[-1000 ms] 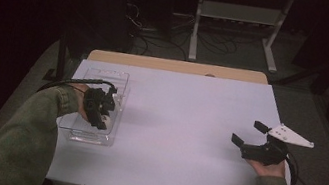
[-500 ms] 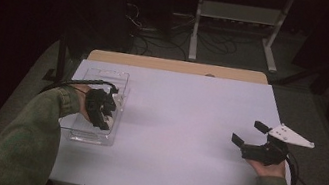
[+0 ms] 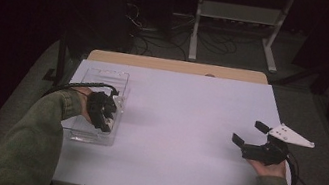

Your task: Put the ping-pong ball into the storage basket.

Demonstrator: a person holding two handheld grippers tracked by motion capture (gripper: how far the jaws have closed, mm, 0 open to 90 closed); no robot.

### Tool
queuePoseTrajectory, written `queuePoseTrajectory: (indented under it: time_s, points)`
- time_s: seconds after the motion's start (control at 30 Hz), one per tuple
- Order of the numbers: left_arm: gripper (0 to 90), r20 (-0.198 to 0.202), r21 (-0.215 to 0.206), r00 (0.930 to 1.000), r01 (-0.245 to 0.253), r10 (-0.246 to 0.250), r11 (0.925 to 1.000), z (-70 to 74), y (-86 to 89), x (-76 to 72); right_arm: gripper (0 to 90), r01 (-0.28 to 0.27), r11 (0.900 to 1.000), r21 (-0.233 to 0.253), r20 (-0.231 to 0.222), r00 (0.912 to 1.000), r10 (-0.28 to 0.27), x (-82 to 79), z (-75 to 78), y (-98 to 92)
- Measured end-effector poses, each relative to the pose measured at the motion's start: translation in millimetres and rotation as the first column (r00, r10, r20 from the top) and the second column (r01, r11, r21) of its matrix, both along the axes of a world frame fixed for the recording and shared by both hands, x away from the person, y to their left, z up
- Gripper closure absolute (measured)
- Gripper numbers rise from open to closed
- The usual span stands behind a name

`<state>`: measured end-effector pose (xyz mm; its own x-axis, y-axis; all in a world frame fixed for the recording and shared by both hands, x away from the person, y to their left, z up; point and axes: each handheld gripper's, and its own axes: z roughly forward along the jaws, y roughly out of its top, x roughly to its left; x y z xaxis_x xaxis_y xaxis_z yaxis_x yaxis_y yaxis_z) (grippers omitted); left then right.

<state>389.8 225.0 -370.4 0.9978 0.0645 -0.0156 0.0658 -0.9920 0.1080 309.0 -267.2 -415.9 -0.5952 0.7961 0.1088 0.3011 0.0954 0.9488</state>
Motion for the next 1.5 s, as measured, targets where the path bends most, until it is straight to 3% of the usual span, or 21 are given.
queuePoseTrajectory:
  time_s: [0.47, 0.6, 0.73, 0.83, 1.03, 1.2, 1.33, 1.5]
  points:
    - [50.7, -0.028, 0.007, 0.9995, -0.013, 0.014, 0.9999, -8.0, 0.0, 4.0, 0.0, -0.005, 1.0, -0.009, 0.001, 1.0, 0.005, 0.2, 0.1, 1.0]
    - [49.8, -0.031, -0.003, 0.9977, -0.061, 0.061, 0.9981, -6.0, 1.6, 8.5, 0.0, -0.006, 1.0, -0.009, -0.001, 1.0, 0.006, 0.2, 0.0, 1.1]
    - [42.0, -0.021, 0.005, 0.997, -0.075, 0.075, 0.9972, -3.2, 1.8, 8.8, 0.0, -0.007, 1.0, -0.01, -0.002, 1.0, 0.007, 0.2, 0.0, 1.5]
    - [32.5, 0.016, 0.006, 0.9943, -0.105, 0.105, 0.9944, -1.6, 2.5, 9.6, 0.0, -0.008, 1.0, -0.01, -0.005, 1.0, 0.008, 0.2, -0.1, 1.4]
    - [27.0, 0.038, 0.003, 0.9925, -0.116, 0.116, 0.9932, 2.6, 4.4, 9.5, 0.0, -0.004, 1.0, -0.01, -0.006, 1.0, 0.004, -1.0, 0.1, 1.5]
    - [17.6, 0.047, -0.018, 0.9879, -0.147, 0.148, 0.9889, 7.3, 7.6, 10.3, 0.0, -0.003, 1.0, -0.009, -0.008, 1.0, 0.002, -1.8, 0.3, 0.8]
    - [9.1, 0.078, -0.017, 0.9852, -0.152, 0.152, 0.9883, 10.9, 8.2, 8.3, 0.0, -0.006, 1.0, -0.012, -0.022, 0.9998, 0.006, -2.5, -0.8, 0.9]
    - [0.0, 0.105, -0.048, 0.9762, -0.186, 0.19, 0.9814, 16.5, 10.9, 9.3, 0.0, -0.003, 1.0, -0.009, -0.016, 0.9999, 0.003, -3.4, 0.1, 0.8]
